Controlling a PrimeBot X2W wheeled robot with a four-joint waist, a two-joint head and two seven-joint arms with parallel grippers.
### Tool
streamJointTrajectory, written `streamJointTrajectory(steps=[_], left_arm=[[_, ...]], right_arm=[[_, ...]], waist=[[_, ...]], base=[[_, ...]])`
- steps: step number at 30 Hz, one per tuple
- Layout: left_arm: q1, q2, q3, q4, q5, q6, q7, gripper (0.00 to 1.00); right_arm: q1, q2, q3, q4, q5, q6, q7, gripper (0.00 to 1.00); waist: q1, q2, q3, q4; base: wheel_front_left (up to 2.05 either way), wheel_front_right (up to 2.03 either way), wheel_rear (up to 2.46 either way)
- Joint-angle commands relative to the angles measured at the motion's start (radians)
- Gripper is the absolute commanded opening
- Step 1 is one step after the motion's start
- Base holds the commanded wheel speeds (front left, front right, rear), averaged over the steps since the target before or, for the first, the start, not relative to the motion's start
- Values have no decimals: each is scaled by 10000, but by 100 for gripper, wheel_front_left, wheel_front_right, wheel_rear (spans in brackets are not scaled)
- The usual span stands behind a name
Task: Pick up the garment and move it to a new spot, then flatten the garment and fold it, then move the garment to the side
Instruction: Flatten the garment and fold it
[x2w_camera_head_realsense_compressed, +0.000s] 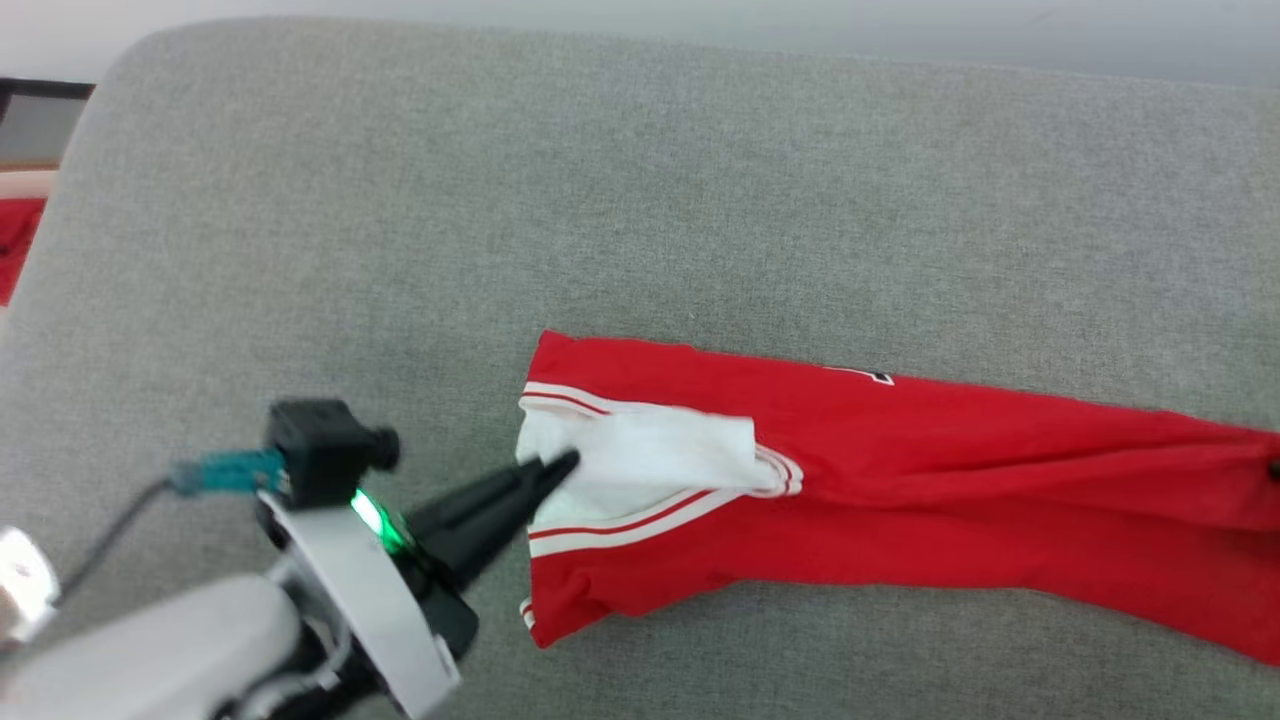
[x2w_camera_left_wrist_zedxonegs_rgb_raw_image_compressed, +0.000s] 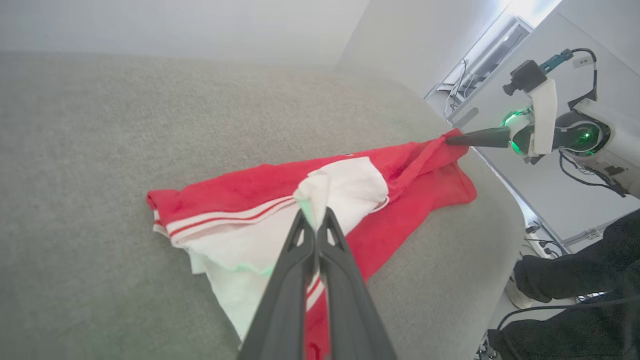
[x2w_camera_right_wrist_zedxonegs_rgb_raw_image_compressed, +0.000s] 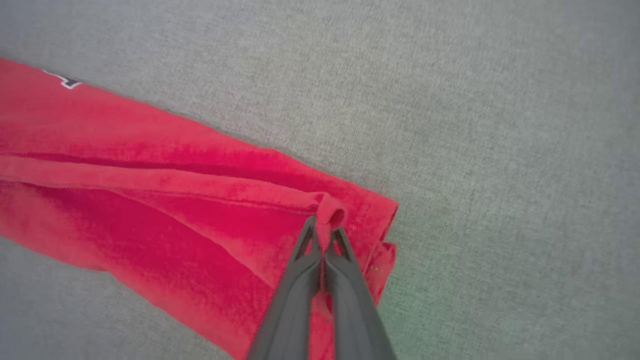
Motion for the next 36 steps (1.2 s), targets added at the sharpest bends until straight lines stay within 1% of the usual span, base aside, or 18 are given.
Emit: streamJointTrajectory(steps=[1, 3, 4, 7, 9, 11, 13, 15, 19, 20, 21, 22, 23, 24, 25, 28, 31, 36], left_arm=[[379, -260, 6, 64, -27, 107, -110, 0], [631, -504, 19, 365, 116, 230, -155, 0], [778, -733, 132, 539, 12, 291, -181, 0], [1138, -1233, 391, 1157, -64, 336, -218, 0], [1346, -1538, 514, 1648, 21, 216, -235, 0], [1424, -1794, 748, 2137, 273, 236, -237, 0], [1625, -2136, 945, 2562, 402, 88, -237, 0], [1733, -2331, 1200, 3002, 579, 31, -239, 0], [1923, -2715, 1359, 3665, 887, -122, -241, 9], [1963, -2776, 1397, 3777, 947, -169, -240, 18], [2008, -2812, 1456, 3871, 992, -185, -240, 31], [2059, -2847, 1571, 3928, 1046, -189, -241, 51], [2117, -2881, 1727, 3944, 1120, -201, -241, 96], [2210, -2917, 1849, 3927, 1160, -213, -241, 100], [2305, -2932, 2025, 3868, 1207, -217, -241, 100], [2623, -2884, 2620, 3532, 1436, -85, -242, 100], [3066, -2787, 3298, 3007, 1740, 193, -240, 100], [3904, -2796, 4367, 2181, 2517, 996, -224, 100]], right_arm=[[219, 216, -181, -99, -136, -9, 50, 0], [326, 484, -317, -146, -211, -9, 137, 0], [335, 644, -379, -114, -222, -9, 135, 0], [216, 985, -451, 29, -292, -9, 219, 0], [88, 1183, -425, 158, -356, -9, 241, 0], [-63, 1332, -458, 386, -499, -9, 141, 0], [-140, 1455, -363, 608, -657, -9, 45, 0], [-247, 1582, -243, 853, -777, -9, -13, 0], [-423, 1717, -5, 1174, -823, -9, -131, 0], [-429, 1721, 41, 1216, -826, -9, -176, 0], [-458, 1718, 46, 1221, -862, -9, -264, 3], [-479, 1709, 33, 1237, -881, -9, -330, 30], [-471, 1694, 16, 1238, -876, -9, -383, 56], [-429, 1685, -25, 1236, -845, -9, -420, 92], [-367, 1671, -103, 1213, -790, -9, -463, 100], [-110, 1546, -340, 1036, -609, -9, -360, 100], [140, 1398, -739, 764, -409, -9, -209, 100], [592, 1165, -1501, 558, -121, -9, 223, 100]], waist=[[0, 0, 57, 18], [0, 0, 126, -1], [0, 0, 148, 1], [0, 0, 247, -20], [0, 0, 327, -43], [0, 0, 390, -52], [0, 0, 442, -40], [0, 0, 471, -38], [0, 0, 466, -46], [0, 0, 448, -46], [0, 0, 421, -47], [0, 0, 386, -43], [0, 0, 343, -39], [0, 0, 277, -29], [0, 0, 215, -14], [0, 0, 28, 63], [0, 0, -121, 141], [0, 0, -277, 390]], base=[[0, 0, 0], [0, 0, 0], [0, 0, 0], [0, 0, 0], [0, 0, 0], [0, 0, 0], [0, 0, 0], [0, 0, 0], [0, 0, 0], [0, 0, 0], [0, 0, 0], [0, 0, 0], [0, 0, 0], [0, 0, 0], [0, 0, 0], [0, 0, 0], [0, 0, 0], [0, 0, 0]])
